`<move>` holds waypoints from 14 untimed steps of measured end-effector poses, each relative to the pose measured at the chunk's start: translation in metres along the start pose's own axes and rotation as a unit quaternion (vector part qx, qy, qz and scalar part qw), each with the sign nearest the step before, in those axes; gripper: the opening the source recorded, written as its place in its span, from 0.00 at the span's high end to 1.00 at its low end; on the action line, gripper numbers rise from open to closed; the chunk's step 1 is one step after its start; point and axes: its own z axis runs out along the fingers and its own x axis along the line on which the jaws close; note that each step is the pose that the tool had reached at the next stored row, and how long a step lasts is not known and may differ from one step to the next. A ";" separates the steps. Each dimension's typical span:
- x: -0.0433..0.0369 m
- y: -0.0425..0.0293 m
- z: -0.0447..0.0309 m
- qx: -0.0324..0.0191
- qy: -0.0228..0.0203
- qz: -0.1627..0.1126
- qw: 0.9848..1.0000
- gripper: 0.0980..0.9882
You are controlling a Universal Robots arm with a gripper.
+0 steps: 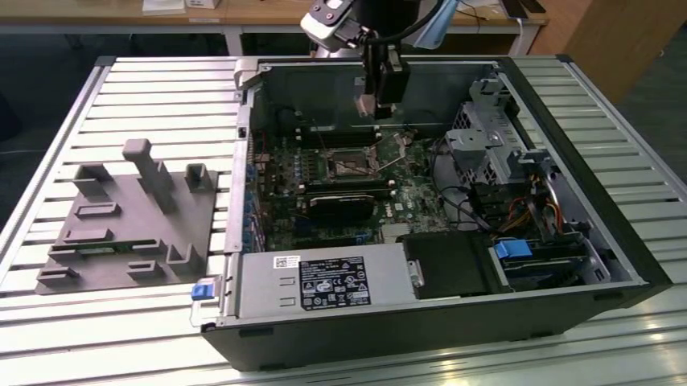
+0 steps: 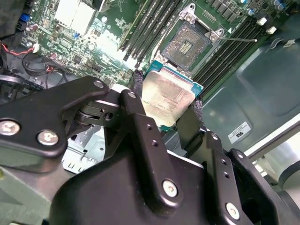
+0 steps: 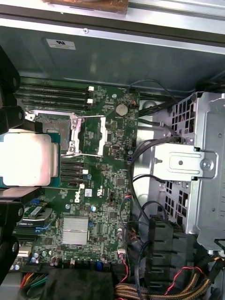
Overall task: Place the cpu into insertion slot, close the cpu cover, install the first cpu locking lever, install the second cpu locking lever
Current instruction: 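Place the cpu into insertion slot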
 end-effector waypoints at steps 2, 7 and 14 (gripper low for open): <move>0.0002 -0.0001 0.0020 0.001 0.000 0.000 1.000 0.51; 0.0018 -0.0004 0.0074 0.001 0.000 0.000 1.000 0.51; 0.0061 -0.0007 0.0159 0.003 0.000 0.000 1.000 0.51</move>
